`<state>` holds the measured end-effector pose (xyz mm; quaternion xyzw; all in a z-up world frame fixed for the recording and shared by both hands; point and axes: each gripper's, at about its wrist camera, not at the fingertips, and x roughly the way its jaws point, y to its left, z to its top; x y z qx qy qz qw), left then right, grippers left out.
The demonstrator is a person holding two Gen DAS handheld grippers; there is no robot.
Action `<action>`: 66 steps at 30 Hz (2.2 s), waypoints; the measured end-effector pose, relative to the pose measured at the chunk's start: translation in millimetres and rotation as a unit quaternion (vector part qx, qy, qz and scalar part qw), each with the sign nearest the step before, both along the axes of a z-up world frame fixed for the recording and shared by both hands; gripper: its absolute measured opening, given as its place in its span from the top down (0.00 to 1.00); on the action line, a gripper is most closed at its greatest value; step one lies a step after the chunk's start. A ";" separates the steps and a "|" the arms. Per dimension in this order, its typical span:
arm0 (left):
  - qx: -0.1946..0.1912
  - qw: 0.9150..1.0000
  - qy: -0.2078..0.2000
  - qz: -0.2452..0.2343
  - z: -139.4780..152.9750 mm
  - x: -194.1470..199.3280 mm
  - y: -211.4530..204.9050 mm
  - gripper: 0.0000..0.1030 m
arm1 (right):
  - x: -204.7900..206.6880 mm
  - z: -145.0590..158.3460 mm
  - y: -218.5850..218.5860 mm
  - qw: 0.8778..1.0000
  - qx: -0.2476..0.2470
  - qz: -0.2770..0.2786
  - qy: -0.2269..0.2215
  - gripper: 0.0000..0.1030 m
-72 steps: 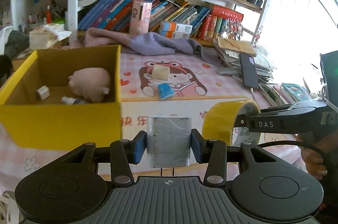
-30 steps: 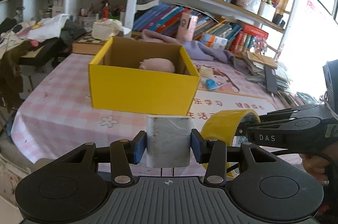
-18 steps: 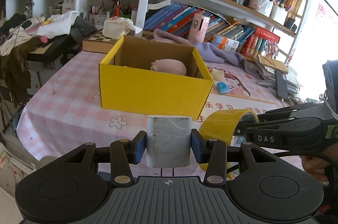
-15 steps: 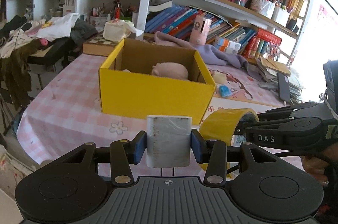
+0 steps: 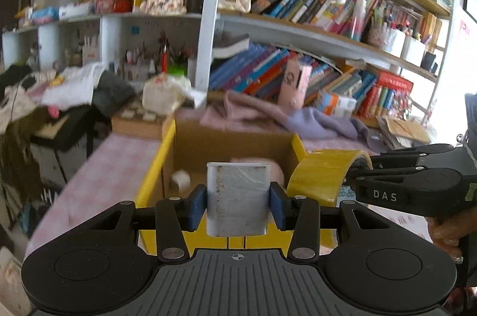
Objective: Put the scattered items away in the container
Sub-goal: 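Carry the white charger and yellow tape roll over the yellow box with both grippers, then open both grippers to drop the charger and tape roll into the box, then withdraw both tools from the box toward the blue item and white cube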
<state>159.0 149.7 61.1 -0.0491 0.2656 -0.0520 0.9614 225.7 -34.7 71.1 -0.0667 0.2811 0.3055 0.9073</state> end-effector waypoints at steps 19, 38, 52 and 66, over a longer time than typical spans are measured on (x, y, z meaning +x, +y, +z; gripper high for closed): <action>0.111 0.977 0.178 -0.049 -72.2 174.4 16.1 0.58 | 163.8 -88.9 116.5 0.952 -0.230 0.185 0.082 0.90; 0.171 0.977 0.104 -0.068 -39.4 151.8 9.8 0.31 | 159.4 -58.8 94.7 0.973 -0.165 0.152 0.046 0.64; 0.106 0.993 0.027 -0.049 -3.0 59.1 10.4 0.26 | 76.8 -7.0 43.4 0.994 -0.093 0.052 -0.030 0.62; 0.091 0.995 -0.017 -0.027 10.7 -39.8 12.6 0.23 | -32.7 16.6 -15.3 0.993 -0.047 -0.082 -0.074 0.61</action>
